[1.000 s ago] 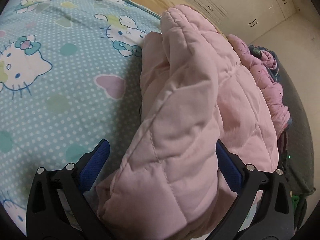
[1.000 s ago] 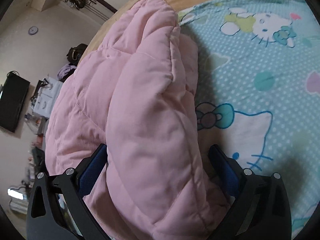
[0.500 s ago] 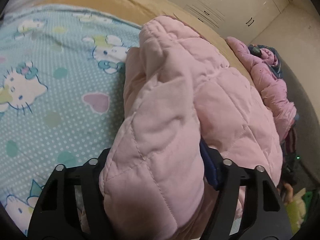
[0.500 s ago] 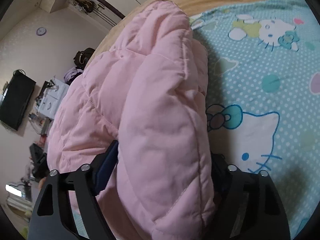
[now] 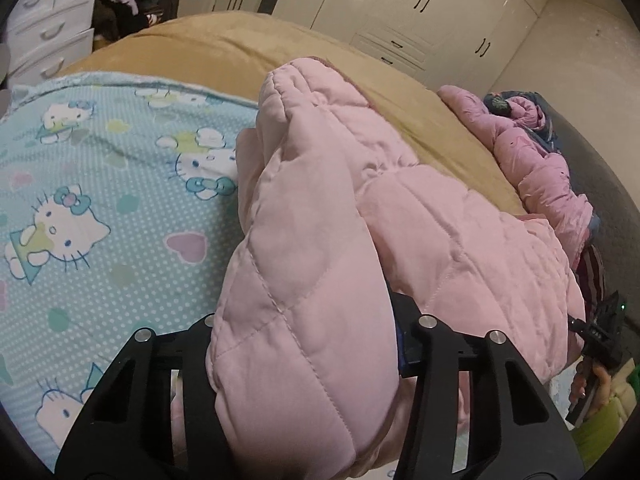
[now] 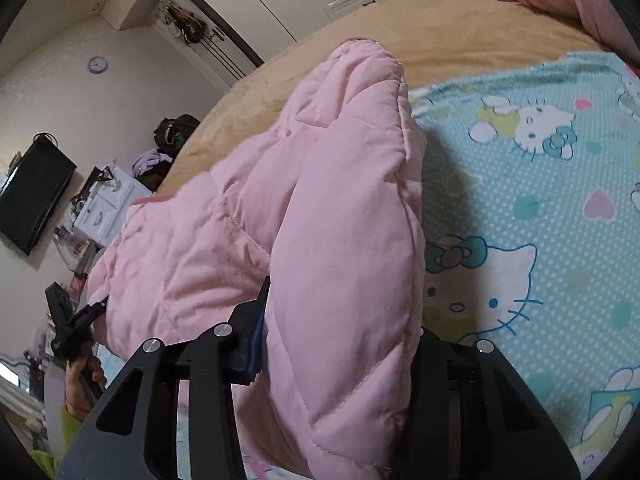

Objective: Fold large clothes
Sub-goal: 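Fold the lifted jacket half over onto the other half with both tools, then release the jacket and pull both open tools back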

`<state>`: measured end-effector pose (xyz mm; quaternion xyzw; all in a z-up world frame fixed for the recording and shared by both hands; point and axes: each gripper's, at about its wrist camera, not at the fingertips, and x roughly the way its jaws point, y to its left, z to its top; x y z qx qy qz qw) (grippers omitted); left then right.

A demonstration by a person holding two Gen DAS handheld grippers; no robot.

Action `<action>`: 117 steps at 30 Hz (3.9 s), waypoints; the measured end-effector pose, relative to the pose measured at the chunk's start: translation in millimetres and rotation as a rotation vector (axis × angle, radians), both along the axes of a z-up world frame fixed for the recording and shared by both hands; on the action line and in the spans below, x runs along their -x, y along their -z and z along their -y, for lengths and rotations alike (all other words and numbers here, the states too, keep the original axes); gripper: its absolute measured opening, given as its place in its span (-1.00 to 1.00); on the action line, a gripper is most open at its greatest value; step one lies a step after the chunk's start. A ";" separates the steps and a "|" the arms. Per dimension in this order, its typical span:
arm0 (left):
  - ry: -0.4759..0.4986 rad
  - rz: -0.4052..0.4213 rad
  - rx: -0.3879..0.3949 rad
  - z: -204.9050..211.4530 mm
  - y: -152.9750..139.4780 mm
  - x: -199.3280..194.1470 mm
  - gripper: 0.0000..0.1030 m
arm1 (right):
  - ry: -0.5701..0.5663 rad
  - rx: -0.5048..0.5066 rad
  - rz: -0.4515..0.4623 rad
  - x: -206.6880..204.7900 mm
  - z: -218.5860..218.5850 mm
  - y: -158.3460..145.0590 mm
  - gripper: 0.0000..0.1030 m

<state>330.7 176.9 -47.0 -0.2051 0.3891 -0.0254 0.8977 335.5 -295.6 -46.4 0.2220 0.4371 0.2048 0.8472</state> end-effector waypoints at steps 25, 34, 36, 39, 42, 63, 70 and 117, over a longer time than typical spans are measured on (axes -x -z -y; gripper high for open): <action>-0.028 -0.006 0.028 -21.7 -6.1 44.7 -0.37 | -0.015 0.001 -0.006 56.1 -5.0 -34.7 -0.24; -0.065 -0.102 0.032 -40.7 35.6 26.8 0.61 | 0.032 -0.066 -0.087 40.1 14.4 11.2 0.03; -0.063 -0.115 0.046 -43.0 43.0 23.7 0.71 | 0.035 -0.069 -0.094 37.2 14.7 16.8 0.12; -0.058 -0.119 0.102 -45.5 51.7 21.6 0.73 | 0.041 -0.068 -0.104 32.1 13.7 23.0 0.27; -0.056 -0.115 0.143 -46.1 57.6 21.0 0.67 | 0.051 -0.080 -0.123 26.2 14.2 31.9 0.40; 0.026 -0.016 0.087 -19.8 -4.5 83.5 -0.14 | -0.037 -0.064 -0.018 77.7 -0.9 -30.6 -0.26; 0.043 -0.046 0.046 -19.3 -0.9 97.2 -0.14 | -0.014 -0.071 -0.047 94.6 3.5 -20.6 -0.25; -0.028 0.086 -0.218 10.4 -81.7 201.5 0.82 | 0.084 0.309 0.265 240.3 -50.9 -113.2 0.92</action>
